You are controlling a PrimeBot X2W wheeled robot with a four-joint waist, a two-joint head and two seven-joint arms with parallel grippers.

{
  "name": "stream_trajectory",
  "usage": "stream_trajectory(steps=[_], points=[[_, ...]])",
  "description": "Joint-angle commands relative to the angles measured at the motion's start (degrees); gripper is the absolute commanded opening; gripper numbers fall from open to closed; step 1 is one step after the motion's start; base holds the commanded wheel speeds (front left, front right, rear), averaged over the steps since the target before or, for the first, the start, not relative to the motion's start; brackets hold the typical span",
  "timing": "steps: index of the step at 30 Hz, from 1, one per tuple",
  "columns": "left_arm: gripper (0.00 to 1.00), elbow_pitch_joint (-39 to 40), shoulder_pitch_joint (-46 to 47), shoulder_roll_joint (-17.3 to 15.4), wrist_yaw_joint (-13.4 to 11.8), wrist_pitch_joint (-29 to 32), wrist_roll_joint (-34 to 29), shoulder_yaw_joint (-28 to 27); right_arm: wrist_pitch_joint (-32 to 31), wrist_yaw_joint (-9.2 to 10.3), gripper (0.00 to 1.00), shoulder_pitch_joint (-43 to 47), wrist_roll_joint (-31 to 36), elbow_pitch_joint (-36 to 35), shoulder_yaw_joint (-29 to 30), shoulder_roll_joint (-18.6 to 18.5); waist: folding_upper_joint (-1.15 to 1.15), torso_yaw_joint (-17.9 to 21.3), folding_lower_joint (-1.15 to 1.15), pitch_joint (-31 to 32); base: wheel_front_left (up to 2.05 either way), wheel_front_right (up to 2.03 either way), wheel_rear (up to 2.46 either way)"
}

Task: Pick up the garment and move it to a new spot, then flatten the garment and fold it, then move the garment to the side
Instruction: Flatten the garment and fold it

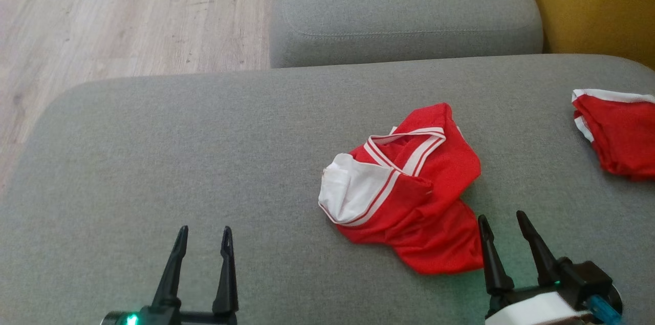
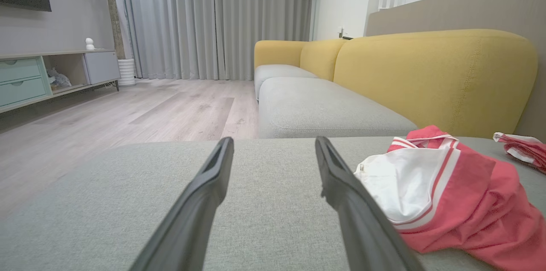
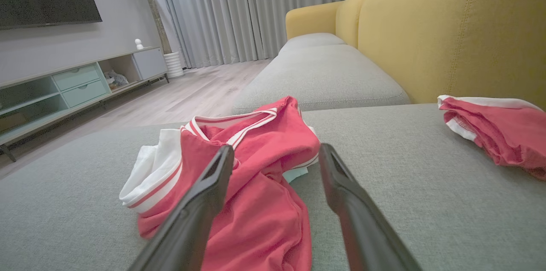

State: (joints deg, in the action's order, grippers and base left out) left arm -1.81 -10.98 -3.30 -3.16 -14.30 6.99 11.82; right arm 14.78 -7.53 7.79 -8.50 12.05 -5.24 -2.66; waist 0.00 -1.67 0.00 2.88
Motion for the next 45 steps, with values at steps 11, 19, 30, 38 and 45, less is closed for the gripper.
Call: stream_trajectory(steps=[11, 19, 30, 38, 45], points=[[1.00, 0.9, 2.9, 0.4, 0.4, -0.7, -0.8, -0.3, 0.2, 0.04, 1.00, -2.7, 0.0, -1.0, -1.9, -0.2, 0.00, 1.4, 0.00, -0.9, 0.00, 0.00, 0.00], [1.00, -2.3, 9.3, 0.4, 5.4, -0.7, -4.3, 3.6, 0.2, 0.04, 1.00, -4.2, 0.1, -0.7, -2.7, -0.2, 0.00, 4.6, 0.00, -2.9, 0.00, 0.00, 0.00], [1.00, -11.9, 24.5, -1.7, 10.1, -0.7, -8.2, 13.2, 0.2, 0.04, 1.00, -6.9, -0.3, -0.5, -3.7, -0.2, 0.00, 10.2, 0.00, -7.7, 0.00, 0.00, 0.00], [1.00, -22.8, 34.6, -3.2, 10.6, -0.7, -6.9, 22.0, 0.2, 0.04, 1.00, -8.5, -0.2, -0.7, -4.5, -0.2, 0.00, 14.1, 0.00, -10.6, 0.00, 0.00, 0.00], [1.00, -30.7, 40.0, -3.3, 10.5, -0.1, -5.1, 23.2, 0.2, 0.04, 1.00, -8.6, -0.5, -1.7, -5.1, -0.2, 0.00, 16.4, 0.00, -12.6, 0.00, 0.00, 0.00]])
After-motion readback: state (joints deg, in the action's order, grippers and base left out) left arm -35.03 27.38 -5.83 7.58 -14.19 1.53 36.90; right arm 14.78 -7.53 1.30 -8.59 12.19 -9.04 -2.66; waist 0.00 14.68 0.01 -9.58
